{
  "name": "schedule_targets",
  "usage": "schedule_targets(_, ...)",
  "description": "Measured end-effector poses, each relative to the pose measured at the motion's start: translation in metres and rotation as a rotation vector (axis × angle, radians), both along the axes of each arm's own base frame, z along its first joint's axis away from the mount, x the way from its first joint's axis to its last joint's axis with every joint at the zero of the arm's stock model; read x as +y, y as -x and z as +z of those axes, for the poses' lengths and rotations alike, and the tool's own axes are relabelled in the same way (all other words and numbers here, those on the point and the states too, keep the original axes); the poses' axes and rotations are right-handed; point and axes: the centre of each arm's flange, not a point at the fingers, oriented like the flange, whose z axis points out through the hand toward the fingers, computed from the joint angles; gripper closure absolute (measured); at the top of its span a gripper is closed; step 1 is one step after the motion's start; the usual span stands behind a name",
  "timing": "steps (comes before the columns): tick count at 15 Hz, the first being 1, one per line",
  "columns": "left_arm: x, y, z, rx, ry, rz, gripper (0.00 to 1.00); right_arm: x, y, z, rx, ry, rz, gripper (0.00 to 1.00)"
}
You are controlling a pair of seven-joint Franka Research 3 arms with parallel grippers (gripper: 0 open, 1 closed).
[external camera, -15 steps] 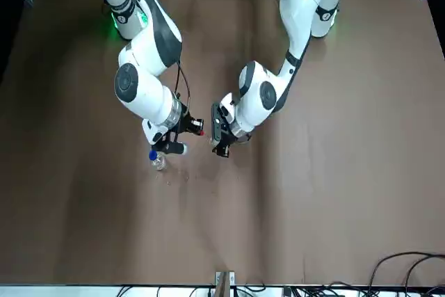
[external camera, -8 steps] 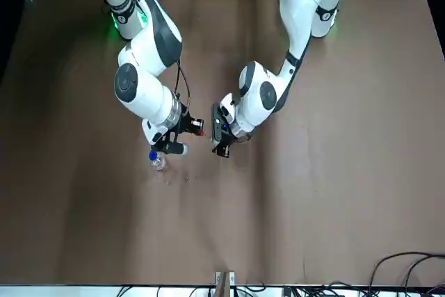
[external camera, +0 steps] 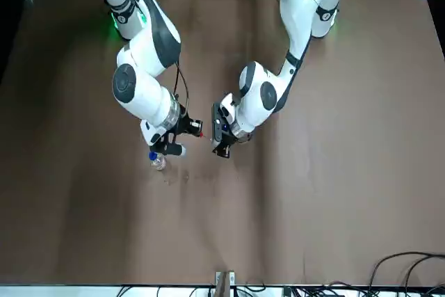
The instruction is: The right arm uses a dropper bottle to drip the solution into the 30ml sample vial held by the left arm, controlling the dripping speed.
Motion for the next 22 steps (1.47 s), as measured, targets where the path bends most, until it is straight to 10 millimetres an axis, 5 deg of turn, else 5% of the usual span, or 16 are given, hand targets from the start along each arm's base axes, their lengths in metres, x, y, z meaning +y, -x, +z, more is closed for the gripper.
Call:
schedule_targets(16, 0.004, -0.004, 0.0, -0.006, -0.001, 0.01, 0.68, -0.008, -0.004, 0.016, -0.008, -0.031, -0.024, 0.96)
schedule_targets(22, 0.05, -0.041, 0.0, -0.028, -0.009, 0.052, 0.68, -0.029, -0.008, 0.037, -0.003, -0.031, -0.04, 0.96)
